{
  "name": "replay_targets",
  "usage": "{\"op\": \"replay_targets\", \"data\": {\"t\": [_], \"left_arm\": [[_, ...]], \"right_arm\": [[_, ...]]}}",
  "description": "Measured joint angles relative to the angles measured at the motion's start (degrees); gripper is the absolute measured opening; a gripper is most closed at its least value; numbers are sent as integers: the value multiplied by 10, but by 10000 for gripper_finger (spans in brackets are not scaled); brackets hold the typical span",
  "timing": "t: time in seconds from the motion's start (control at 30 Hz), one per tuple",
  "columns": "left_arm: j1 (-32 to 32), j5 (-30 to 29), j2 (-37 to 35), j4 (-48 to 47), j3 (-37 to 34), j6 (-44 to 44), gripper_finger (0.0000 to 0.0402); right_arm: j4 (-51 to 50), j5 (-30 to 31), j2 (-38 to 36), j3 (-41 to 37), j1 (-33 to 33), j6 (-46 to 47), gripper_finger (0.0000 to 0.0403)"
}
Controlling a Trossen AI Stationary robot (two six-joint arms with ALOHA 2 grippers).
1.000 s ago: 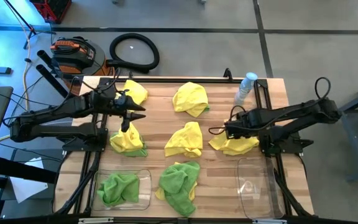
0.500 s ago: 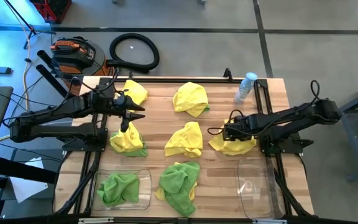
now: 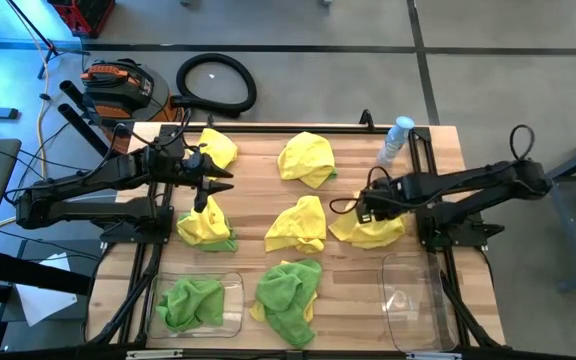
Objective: Sort microfiber towel by color & place in baskets
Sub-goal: Put the middle right yellow microfiber towel into the right transparent bin
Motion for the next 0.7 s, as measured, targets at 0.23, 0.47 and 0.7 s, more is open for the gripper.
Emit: {"op": "replay_targets", "data": {"t": [0.23,0.47,0.7], "left_arm": [[0,-1,0,2,0,15,133],[0,-1,0,2,0,15,133],[0,-1,0,2,0,13,133]], "right_arm": [[-182,45,0,217,52,-65,2],[-275,68,5,424,158,-56,1],[-272,89,28,566,269,-67,1]]}}
